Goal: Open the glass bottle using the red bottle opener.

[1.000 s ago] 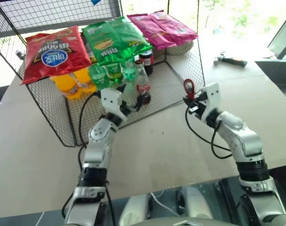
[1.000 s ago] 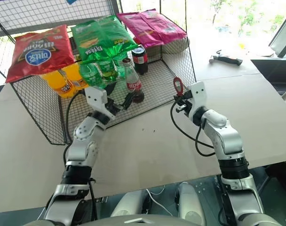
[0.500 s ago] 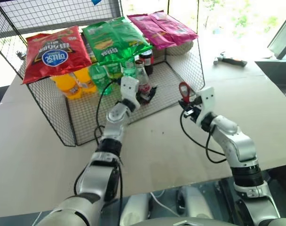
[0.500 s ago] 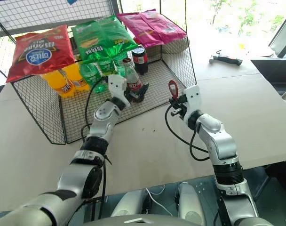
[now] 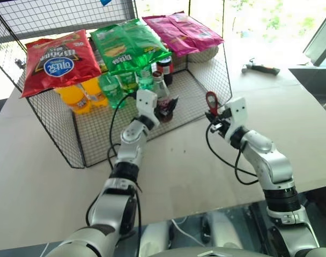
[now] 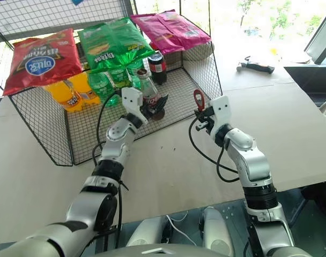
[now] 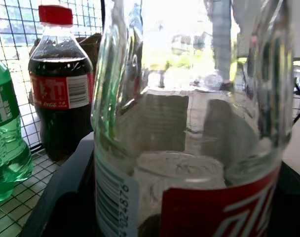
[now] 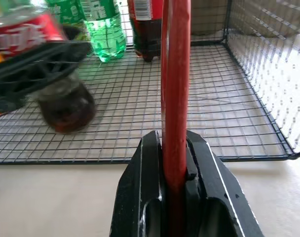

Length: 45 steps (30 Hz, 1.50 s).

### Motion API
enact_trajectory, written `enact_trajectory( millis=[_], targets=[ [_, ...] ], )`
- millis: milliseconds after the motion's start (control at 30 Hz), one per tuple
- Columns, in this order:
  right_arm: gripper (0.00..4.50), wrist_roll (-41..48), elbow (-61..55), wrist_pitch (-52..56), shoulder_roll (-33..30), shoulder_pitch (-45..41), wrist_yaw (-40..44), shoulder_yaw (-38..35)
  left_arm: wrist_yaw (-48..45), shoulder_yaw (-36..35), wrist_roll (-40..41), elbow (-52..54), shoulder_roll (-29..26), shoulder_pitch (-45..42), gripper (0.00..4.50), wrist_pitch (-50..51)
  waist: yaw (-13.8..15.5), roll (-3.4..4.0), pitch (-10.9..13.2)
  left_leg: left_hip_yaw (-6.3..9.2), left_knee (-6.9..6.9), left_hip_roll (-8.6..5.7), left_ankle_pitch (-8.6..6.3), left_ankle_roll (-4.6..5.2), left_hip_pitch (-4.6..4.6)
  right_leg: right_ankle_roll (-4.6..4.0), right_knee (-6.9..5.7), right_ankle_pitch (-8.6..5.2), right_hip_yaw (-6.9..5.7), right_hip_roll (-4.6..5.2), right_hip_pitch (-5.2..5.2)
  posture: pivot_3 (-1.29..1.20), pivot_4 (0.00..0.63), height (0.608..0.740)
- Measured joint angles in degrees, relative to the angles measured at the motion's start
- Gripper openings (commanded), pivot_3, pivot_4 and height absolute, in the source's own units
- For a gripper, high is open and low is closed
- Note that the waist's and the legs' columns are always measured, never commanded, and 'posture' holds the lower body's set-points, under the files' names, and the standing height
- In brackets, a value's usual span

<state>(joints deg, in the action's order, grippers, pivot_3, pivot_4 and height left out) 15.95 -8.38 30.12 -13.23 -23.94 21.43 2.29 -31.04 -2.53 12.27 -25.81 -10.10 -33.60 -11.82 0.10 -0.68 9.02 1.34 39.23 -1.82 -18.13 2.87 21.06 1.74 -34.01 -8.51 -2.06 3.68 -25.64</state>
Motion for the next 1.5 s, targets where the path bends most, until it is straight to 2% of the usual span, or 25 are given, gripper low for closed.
enact_trajectory(
  millis=[133,167,300,633,700,733,767,1033,1300,1500],
  targets=[
    [0.0,-0.22,0.85,-1.06,-1.15,-0.94,-0.53,-2.06,-1.04,0.96,1.38,14.17,-2.85,8.25,2.85,6.25,-0.46,0.0,0.0,0.0,0.0,0.01,0.0,0.0,-0.01,0.0,-0.01,0.0,0.03,0.0,0.0,0.0,0.15,0.735],
    [0.0,-0.38,1.81,-1.88,-1.99,-1.33,-0.61,-3.24,-2.35,1.48,3.14,22.46,-4.67,13.5,2.85,9.69,-0.77,0.03,0.0,-0.03,-0.03,0.02,0.0,0.0,-0.03,0.0,-0.02,0.0,0.12,0.02,0.0,0.0,0.15,0.735],
    [0.0,-0.78,3.49,-3.05,-2.53,-2.02,-0.58,-4.4,-3.85,1.99,6.47,33.62,-6.83,21.65,2.85,15.22,-0.56,0.03,0.0,-0.01,0.0,0.02,0.0,-0.01,-0.06,-0.01,-0.09,-0.01,0.1,0.0,0.01,0.0,0.15,0.735],
    [0.0,-0.88,5.33,-4.08,-2.53,-3.09,0.64,-4.2,-4.44,3.09,6.92,36.13,-6.59,28.08,2.85,15.64,-0.54,0.03,-0.01,-0.15,0.03,0.01,0.02,-0.02,-0.15,-0.02,-0.14,-0.01,0.23,-0.05,0.04,0.0,0.15,0.735],
    [0.0,-0.95,5.33,-4.09,-2.54,-3.41,0.67,-4.21,-4.24,3.19,6.37,36.13,-6.28,28.16,3.87,14.95,-0.57,0.03,-0.01,-0.16,0.03,0.01,0.01,-0.02,-0.15,-0.02,-0.14,0.0,0.23,-0.05,0.04,0.0,0.15,0.735],
    [0.0,-1.0,5.33,-4.09,-2.54,-3.45,0.67,-4.21,-4.25,3.19,6.33,36.14,-6.21,28.16,4.25,14.64,-0.57,0.03,-0.01,-0.15,0.02,0.01,0.01,-0.01,-0.15,-0.02,-0.13,0.0,0.23,-0.04,0.04,0.0,0.15,0.735],
    [0.0,-1.06,5.34,-4.09,-2.54,-3.46,0.7,-4.21,-4.32,3.19,6.33,36.26,-6.17,28.16,4.42,14.16,-0.57,0.04,-0.02,-0.16,0.02,0.02,0.01,-0.01,-0.16,-0.02,-0.14,-0.01,0.24,-0.04,0.04,0.0,0.15,0.735],
    [0.0,-1.36,6.0,-4.14,-2.54,-3.6,1.16,-4.2,-4.47,3.14,6.04,37.15,-6.17,27.51,4.42,13.83,-0.56,0.04,-0.02,-0.19,0.04,0.01,0.01,-0.01,-0.21,-0.02,-0.23,-0.01,0.27,-0.04,0.04,0.0,0.15,0.735],
    [0.0,-1.52,6.93,-4.55,-2.53,-4.16,2.04,-4.2,-4.18,3.01,8.48,43.25,-5.98,26.63,4.42,13.99,-0.6,0.03,-0.02,-0.3,0.05,0.01,0.01,-0.01,-0.31,-0.02,-0.39,-0.01,0.39,-0.03,0.03,0.0,0.15,0.735],
    [0.0,-1.54,7.42,-4.84,-2.48,-4.33,2.85,-3.85,-3.63,2.93,8.28,44.56,-6.1,28.48,4.42,13.98,-0.58,0.03,-0.03,-0.33,0.07,0.02,0.01,-0.01,-0.33,-0.02,-0.44,-0.01,0.42,-0.04,0.03,0.0,0.15,0.735]
  ],
)
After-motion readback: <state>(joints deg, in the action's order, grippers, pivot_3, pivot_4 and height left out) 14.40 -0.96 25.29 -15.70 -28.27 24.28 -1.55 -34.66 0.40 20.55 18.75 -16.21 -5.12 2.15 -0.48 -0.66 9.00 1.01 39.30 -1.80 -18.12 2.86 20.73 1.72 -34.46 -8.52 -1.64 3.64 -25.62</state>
